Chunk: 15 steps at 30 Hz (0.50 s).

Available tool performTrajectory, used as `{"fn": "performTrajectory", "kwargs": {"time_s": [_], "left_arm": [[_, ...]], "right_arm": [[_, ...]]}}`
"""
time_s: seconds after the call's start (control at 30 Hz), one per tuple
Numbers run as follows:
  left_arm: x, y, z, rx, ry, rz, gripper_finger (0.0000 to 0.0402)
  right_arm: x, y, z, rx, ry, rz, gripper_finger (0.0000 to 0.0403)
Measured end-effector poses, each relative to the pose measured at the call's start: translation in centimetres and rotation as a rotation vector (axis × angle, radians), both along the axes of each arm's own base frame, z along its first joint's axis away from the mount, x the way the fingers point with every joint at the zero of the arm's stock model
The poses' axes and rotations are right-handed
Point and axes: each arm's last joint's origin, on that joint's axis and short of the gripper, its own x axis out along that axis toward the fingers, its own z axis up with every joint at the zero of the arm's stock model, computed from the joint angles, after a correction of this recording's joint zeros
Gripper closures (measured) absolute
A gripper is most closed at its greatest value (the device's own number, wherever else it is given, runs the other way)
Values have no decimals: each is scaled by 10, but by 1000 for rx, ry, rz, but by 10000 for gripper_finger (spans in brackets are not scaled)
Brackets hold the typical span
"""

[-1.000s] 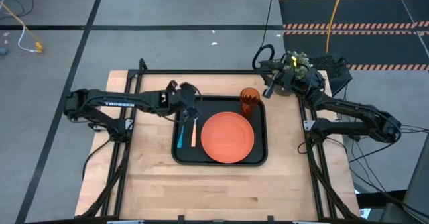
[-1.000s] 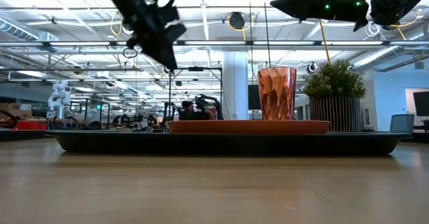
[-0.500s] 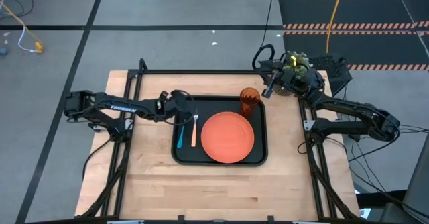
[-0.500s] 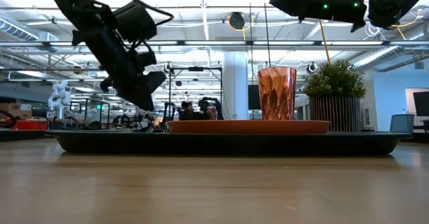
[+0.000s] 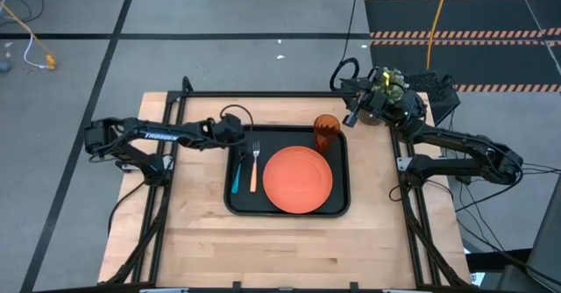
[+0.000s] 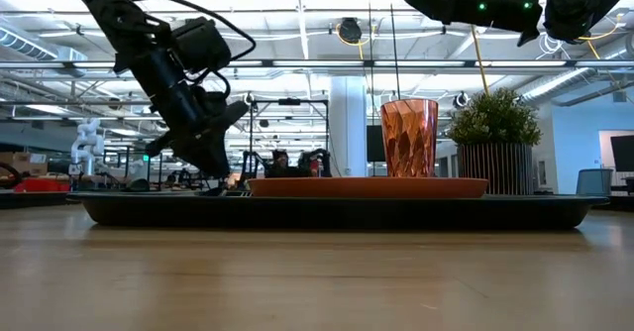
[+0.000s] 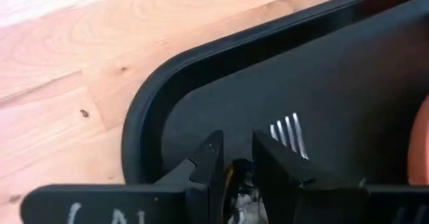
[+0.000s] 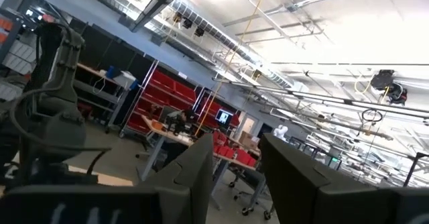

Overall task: Pick and place plate/cup/fork/spoon on tray
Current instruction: Adjust the blue spoon on the black serving tray

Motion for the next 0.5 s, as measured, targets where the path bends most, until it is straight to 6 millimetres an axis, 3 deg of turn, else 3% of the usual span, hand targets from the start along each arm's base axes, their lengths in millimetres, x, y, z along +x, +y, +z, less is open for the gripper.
{"fn": "performTrajectory", "kwargs": {"time_s": [0.5], "left_arm": [[-2, -5, -4, -133, 8, -88, 321]], "right_arm": [[0, 0, 0, -20, 5, -9, 284]]}}
